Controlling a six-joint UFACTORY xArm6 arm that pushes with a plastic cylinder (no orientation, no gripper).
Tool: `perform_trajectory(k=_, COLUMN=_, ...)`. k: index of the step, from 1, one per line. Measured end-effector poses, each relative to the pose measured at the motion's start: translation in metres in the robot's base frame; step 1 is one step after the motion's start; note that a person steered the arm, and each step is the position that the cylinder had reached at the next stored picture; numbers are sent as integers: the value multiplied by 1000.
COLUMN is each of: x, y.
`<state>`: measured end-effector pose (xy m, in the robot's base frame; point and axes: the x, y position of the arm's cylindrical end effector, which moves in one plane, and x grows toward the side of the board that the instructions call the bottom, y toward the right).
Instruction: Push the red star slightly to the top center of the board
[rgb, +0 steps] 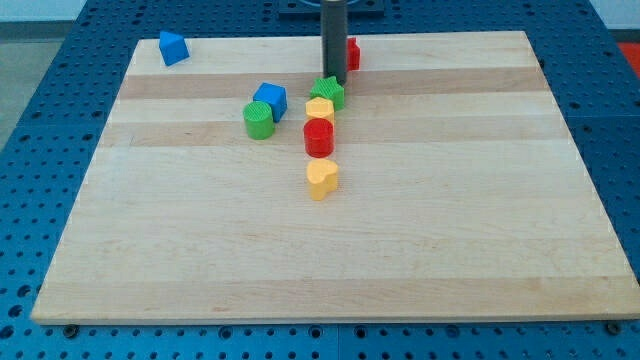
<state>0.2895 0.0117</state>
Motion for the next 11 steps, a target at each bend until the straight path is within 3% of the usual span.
perform_trajectory(k=3, x=-31, y=3)
perform_trajectory(k=4, x=-21, y=13)
perform_trajectory(k=6, x=-37, y=68)
perform_trajectory(k=8, x=-69, y=68)
perform_trajectory(k=11, x=-69, y=43)
